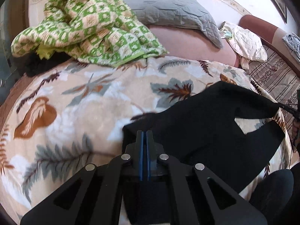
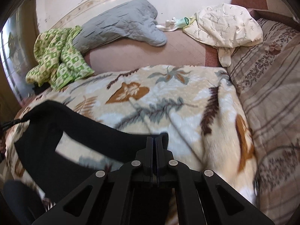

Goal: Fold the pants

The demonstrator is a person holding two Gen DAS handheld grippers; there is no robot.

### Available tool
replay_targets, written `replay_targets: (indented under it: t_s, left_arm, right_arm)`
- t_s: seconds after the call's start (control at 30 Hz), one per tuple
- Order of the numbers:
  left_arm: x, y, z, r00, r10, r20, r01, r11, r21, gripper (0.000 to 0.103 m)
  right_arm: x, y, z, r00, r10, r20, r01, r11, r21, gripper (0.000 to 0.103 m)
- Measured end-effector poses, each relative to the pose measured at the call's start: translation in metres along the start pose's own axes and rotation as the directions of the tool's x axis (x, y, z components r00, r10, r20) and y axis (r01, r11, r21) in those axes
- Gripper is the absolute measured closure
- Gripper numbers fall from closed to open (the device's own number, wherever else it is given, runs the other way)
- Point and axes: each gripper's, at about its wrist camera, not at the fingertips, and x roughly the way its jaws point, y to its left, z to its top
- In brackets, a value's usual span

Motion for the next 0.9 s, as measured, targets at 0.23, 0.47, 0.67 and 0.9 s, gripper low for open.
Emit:
replay_targets:
  t_s: [0.23, 0.47, 0.67, 0.9]
  left_arm:
    - [-0.012, 0.011, -0.03, 1.0, -0.011, -0.017, 0.011, 0.999, -0.041, 0.103]
    - [-0.023, 0.025, -0.051, 0.997, -0.06, -0.04, 0.053, 0.987, -0.153, 0.101]
    - [-0.036, 0.058, -0.058, 0.934, -0.351, 0.072, 0.327, 0.752, -0.573, 0.052]
    - [0.008, 0.057, -0.071, 0.909, -0.417, -0.006, 0.258, 0.574, -0.777, 0.052]
  right_arm:
    - [-0.019, -0.011, -0.035, 0.997, -0.006, -0.072, 0.005, 1.0, -0.012, 0.102]
    - [-0.028, -0.023, -0.057, 0.994, -0.025, -0.107, 0.026, 1.0, 0.001, 0.094]
    - [-0.061, -0.029, -0.051, 0.999, -0.025, 0.021, 0.024, 0.997, 0.078, 0.073]
    - [-0.057, -0.016, -0.044, 1.0, -0.011, 0.025, 0.01, 0.999, 0.043, 0.073]
